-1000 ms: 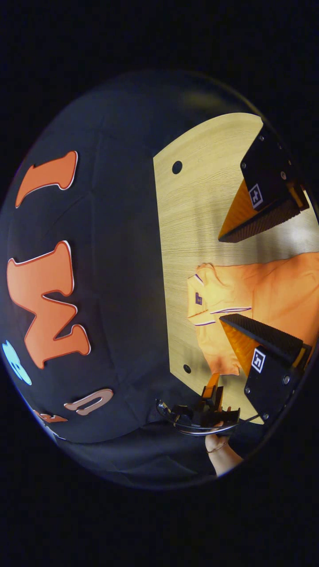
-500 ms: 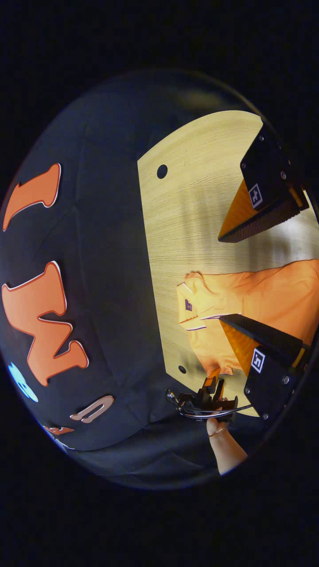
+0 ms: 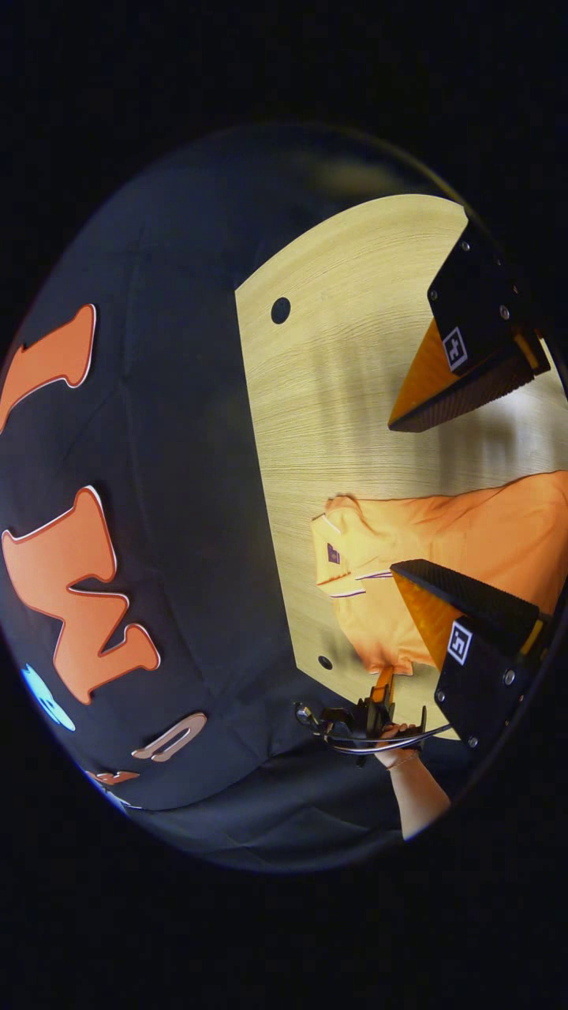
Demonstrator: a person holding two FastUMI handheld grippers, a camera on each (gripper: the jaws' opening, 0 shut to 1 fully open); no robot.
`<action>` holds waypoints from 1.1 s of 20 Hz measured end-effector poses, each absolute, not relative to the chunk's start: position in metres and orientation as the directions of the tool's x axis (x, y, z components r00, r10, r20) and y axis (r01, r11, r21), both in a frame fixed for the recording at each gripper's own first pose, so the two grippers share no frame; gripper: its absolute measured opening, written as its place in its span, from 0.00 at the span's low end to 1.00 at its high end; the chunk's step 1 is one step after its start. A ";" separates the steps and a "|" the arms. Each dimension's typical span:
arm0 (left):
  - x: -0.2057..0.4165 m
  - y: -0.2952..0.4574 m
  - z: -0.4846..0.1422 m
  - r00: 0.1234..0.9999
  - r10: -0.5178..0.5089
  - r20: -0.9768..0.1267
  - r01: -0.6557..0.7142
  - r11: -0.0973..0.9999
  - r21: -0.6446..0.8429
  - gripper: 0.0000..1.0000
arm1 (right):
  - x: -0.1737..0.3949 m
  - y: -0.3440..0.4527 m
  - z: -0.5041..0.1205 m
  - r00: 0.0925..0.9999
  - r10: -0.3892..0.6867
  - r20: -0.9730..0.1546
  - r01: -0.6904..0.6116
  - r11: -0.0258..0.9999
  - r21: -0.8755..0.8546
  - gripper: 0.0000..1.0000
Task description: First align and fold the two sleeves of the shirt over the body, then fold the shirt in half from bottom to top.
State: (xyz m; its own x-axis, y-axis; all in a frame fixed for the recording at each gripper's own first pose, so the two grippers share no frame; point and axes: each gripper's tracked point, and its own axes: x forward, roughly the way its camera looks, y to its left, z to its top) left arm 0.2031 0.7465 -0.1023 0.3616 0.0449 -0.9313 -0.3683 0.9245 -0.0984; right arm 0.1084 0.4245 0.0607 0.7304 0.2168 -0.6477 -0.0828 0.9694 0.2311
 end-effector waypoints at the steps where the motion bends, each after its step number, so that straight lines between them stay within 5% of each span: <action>1: 0.209 0.745 -0.094 0.385 0.051 -0.922 -0.359 0.928 -0.098 0.01 | 0.109 0.422 0.061 0.732 0.216 -0.646 -0.083 0.970 0.230 0.99; 10: 0.219 0.714 -0.030 0.467 0.091 -0.880 -0.210 0.978 -0.010 0.01 | 0.115 0.421 0.071 0.745 0.248 -0.620 -0.125 0.964 0.236 0.99; 22: 0.220 0.557 -0.005 0.475 -0.097 -0.875 0.005 0.994 -0.108 0.01 | 0.096 0.399 0.069 0.746 0.248 -0.618 -0.129 0.964 0.232 0.99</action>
